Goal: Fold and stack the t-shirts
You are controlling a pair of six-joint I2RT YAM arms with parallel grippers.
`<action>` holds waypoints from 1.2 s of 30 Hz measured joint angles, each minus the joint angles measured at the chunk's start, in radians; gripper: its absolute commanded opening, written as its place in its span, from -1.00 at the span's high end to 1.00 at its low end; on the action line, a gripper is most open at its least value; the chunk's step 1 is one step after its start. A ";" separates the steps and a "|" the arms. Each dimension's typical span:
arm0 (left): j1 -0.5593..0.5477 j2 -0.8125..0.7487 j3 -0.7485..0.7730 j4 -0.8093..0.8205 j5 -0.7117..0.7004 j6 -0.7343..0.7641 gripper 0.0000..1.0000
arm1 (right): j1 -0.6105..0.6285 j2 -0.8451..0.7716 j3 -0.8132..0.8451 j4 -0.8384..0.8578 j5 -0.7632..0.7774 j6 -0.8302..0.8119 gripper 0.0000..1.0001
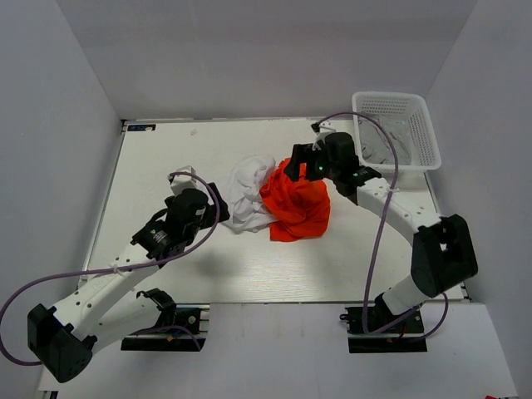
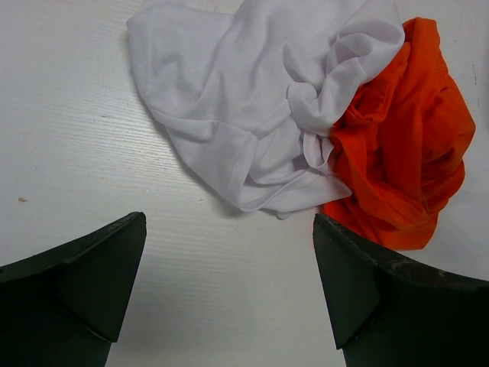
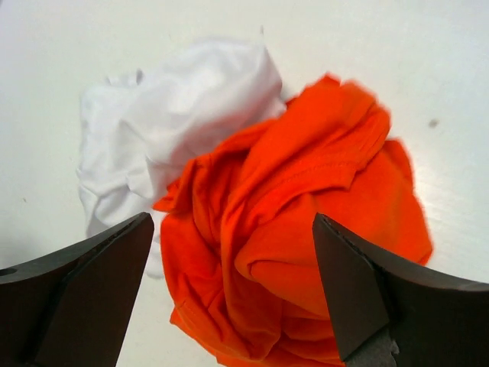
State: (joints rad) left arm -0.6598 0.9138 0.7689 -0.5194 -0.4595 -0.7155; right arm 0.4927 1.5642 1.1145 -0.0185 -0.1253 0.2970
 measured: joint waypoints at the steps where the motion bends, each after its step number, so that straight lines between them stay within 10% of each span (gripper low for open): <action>1: 0.000 0.000 -0.002 0.001 0.001 0.000 -1.00 | 0.000 -0.026 0.000 0.007 0.013 -0.006 -0.81; 14: 0.000 0.057 -0.002 0.042 0.010 0.001 -1.00 | 0.122 0.027 0.090 -0.058 0.122 -0.158 -0.81; 36: 0.000 -0.106 -0.110 -0.058 0.022 -0.074 -1.00 | 0.282 0.712 0.703 -0.340 -0.073 -0.526 -0.68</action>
State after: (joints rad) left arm -0.6598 0.8082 0.6586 -0.5777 -0.4374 -0.7891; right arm 0.7742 2.2765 1.8172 -0.3588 -0.1986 -0.2287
